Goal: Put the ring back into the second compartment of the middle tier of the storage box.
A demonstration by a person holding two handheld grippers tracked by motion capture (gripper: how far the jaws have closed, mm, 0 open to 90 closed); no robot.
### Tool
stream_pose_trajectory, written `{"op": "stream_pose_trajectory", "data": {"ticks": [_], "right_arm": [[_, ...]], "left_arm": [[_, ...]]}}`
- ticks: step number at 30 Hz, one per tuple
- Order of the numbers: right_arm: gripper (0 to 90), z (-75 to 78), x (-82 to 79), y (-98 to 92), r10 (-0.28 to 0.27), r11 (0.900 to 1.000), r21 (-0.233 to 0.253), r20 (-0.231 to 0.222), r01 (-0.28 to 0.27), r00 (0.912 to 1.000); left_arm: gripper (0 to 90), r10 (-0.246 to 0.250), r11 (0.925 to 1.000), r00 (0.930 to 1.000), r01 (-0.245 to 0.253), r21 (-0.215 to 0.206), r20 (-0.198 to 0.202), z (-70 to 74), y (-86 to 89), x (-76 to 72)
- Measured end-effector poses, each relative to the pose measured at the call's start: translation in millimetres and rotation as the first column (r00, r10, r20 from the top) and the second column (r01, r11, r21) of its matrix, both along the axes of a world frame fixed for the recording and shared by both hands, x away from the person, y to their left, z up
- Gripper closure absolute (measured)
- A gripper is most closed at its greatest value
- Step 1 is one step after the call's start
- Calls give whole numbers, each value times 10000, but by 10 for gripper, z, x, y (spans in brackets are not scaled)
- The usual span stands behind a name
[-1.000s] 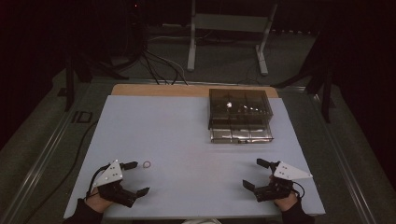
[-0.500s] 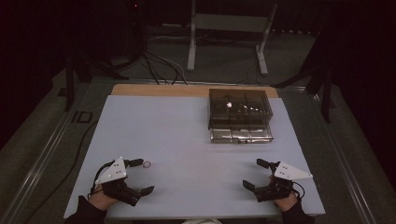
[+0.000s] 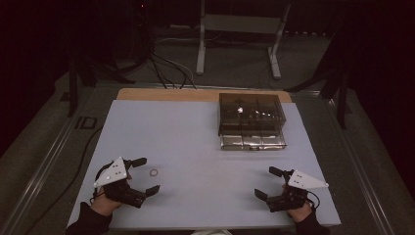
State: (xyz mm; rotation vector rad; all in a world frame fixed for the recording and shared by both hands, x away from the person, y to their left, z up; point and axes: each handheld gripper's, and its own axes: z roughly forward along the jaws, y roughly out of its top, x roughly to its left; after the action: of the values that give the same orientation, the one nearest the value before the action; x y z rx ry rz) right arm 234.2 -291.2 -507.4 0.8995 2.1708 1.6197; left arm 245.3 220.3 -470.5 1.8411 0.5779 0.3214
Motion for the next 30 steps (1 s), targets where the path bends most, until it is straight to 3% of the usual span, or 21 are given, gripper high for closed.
{"op": "stream_pose_trajectory", "data": {"ticks": [5, 13, 20, 30], "right_arm": [[0, -6, -2, 3, -9, 10000, -63, -7, 9, 10000], [0, 1, -1, -15, -15, 9997, 239, -101, 18, 9999], [0, -4, -7, -22, -51, 9999, 131, -84, 52, 10000], [0, -2, -10, -23, -59, 9999, 108, -75, 60, 10000]], "left_arm": [[8, 196, 9998, 9997, -196, 43, -146, 7, 22, 57], [9, 1010, 9945, 9948, -1005, 307, -161, 18, 23, 149], [8, 1508, 9873, 9882, -1492, 541, -265, 9, 40, 221], [9, 2240, 9721, 9732, -2193, 836, -520, -12, 61, 337]]}}
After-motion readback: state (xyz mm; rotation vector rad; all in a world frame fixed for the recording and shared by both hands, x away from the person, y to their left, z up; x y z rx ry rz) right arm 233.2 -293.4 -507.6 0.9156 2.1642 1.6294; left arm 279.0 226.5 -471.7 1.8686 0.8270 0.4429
